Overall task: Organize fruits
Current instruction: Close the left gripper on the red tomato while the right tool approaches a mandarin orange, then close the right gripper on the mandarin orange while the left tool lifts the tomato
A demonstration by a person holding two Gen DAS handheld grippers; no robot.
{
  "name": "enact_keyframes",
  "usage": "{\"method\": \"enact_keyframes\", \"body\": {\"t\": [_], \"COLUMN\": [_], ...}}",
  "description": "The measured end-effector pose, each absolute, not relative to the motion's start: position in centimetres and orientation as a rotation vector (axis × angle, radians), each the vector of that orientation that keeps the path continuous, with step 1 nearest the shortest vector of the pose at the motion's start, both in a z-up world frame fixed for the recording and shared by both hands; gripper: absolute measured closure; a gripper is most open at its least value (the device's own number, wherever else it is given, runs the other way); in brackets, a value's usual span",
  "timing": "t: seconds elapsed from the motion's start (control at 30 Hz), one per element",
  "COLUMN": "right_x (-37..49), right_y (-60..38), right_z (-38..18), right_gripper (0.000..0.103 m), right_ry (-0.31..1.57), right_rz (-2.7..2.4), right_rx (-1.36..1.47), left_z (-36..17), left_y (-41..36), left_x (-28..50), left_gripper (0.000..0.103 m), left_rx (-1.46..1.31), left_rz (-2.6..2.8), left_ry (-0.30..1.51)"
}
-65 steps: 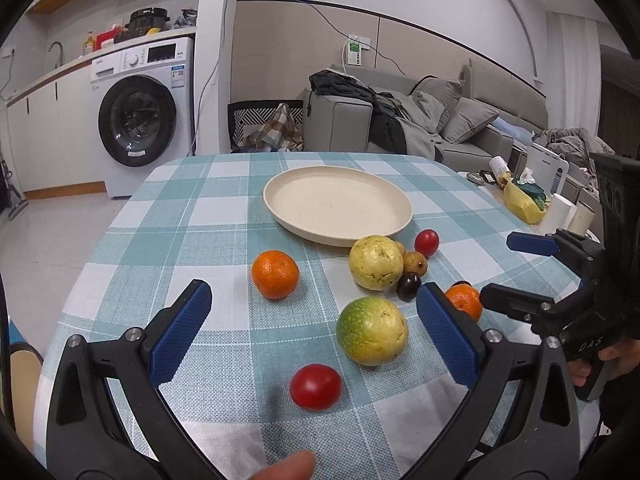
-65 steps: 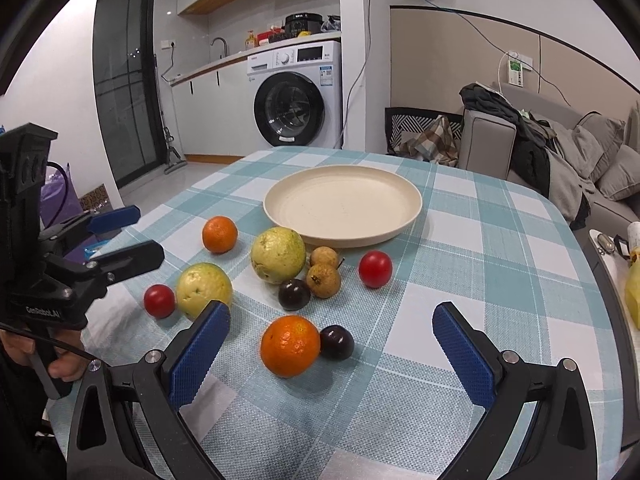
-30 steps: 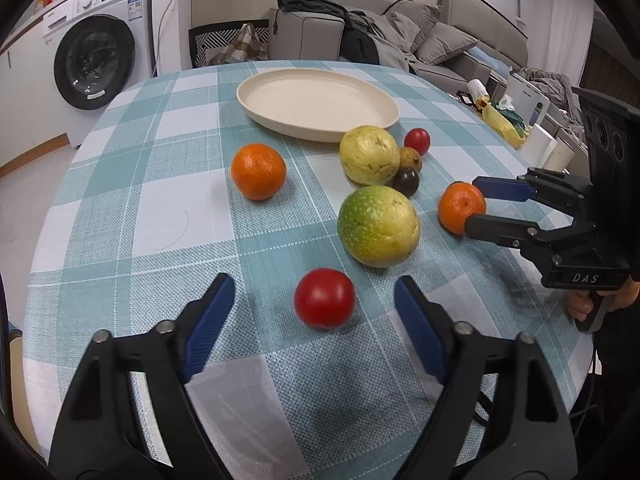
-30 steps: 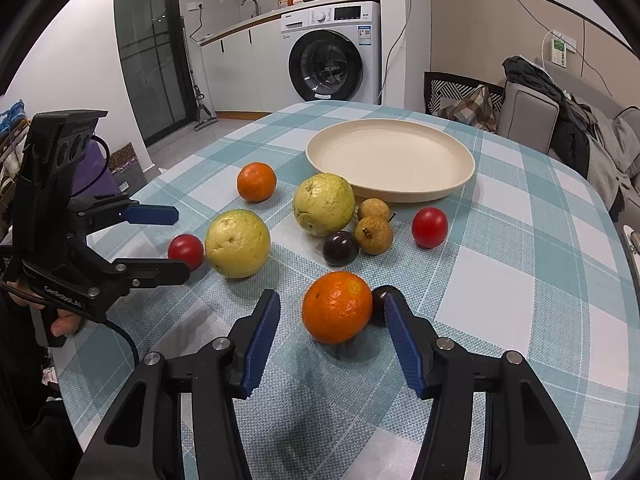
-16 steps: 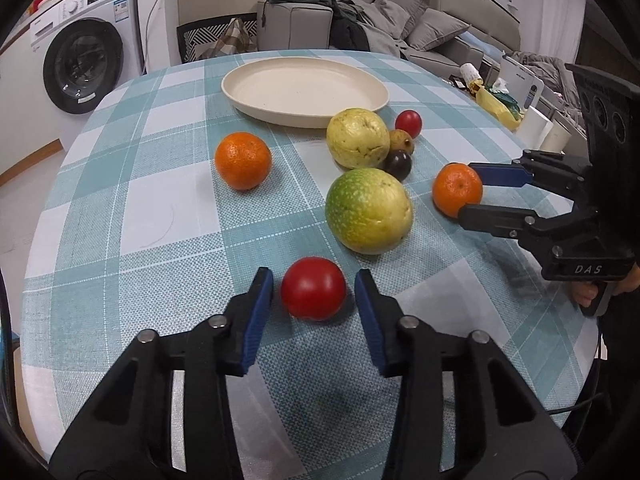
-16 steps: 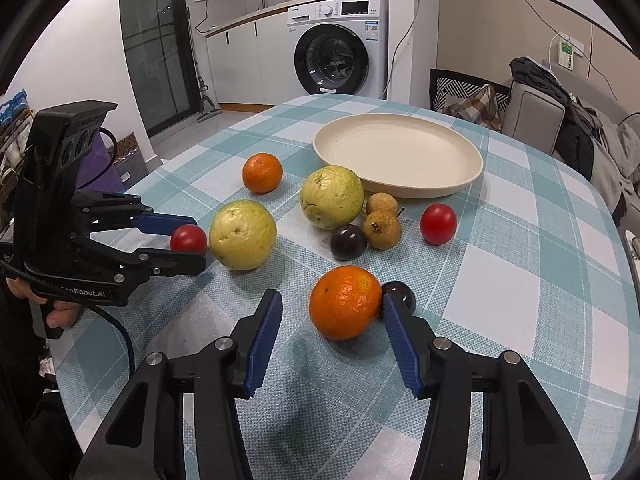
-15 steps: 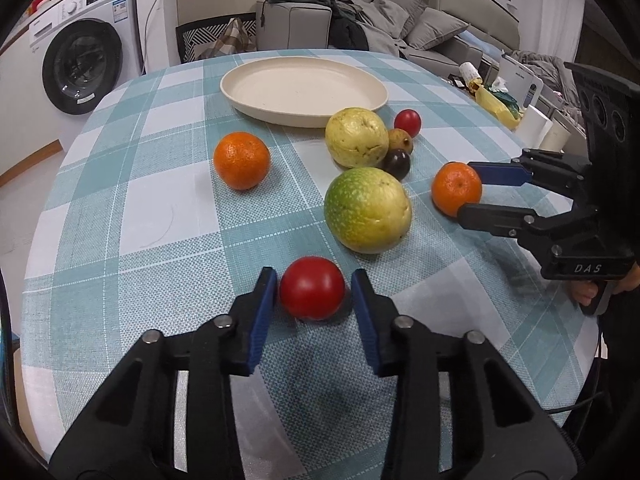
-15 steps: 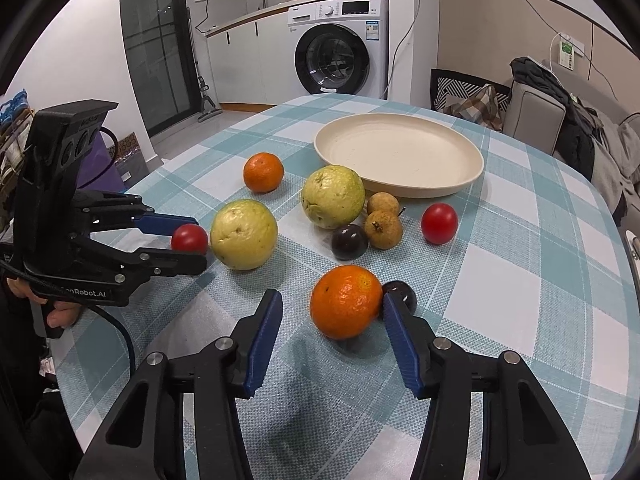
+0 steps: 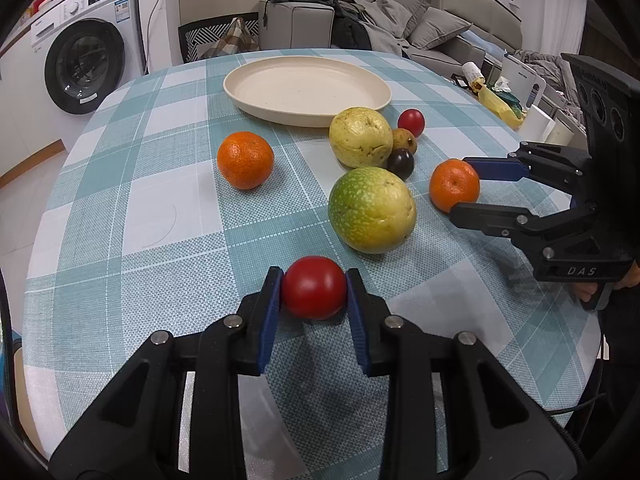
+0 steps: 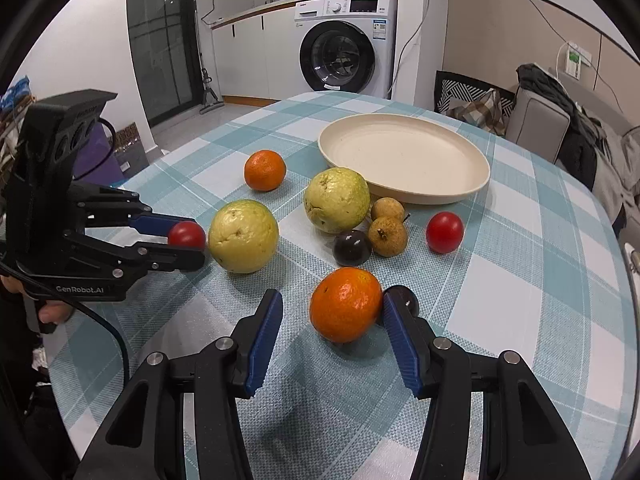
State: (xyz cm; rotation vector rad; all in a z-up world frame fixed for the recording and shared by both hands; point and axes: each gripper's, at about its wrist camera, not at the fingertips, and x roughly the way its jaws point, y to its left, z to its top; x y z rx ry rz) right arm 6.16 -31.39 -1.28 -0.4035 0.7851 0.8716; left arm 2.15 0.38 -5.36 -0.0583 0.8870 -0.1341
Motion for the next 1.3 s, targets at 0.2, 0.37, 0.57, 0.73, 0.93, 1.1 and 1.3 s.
{"method": "enact_keyframes", "body": {"t": [0.2,0.37,0.57,0.73,0.93,1.1,1.3], "right_x": [5.8,5.7,5.8,5.8,5.6,5.9,6.3], "right_y": [-31.0,-31.2,-31.5,-31.8,-31.8,-32.3,-32.9], "right_z": [-1.5,-1.5,-1.3,-1.0,-0.8,-0.3,0.3], "right_gripper": [0.056,0.064,0.065,0.065,0.065,0.065,0.065], "right_ry": [0.756,0.743,0.747,0.741,0.734,0.722,0.697], "right_rz": [0.840,0.820,0.830,0.844,0.865,0.876,0.871], "right_rx": [-0.462,-0.482,-0.465,-0.434,-0.410,-0.345,-0.285], "left_z": [-5.3,-5.3,-5.0,-4.6,-3.8,-3.0,-2.6], "left_y": [0.5,0.5,0.8,1.3,1.5,1.0,-0.1], "left_x": [2.2,2.1,1.9,1.8,1.5,1.4,1.4], "left_gripper": [0.075,0.075,0.075,0.075,0.075,0.075,0.075], "left_rx": [-0.065,-0.063,-0.068,-0.084,-0.096,-0.093,-0.095], "left_rz": [-0.140,-0.139,-0.138,-0.135,-0.116,-0.095,-0.095], "left_ry": [0.886,0.883,0.872,0.854,0.812,0.761,0.723]}}
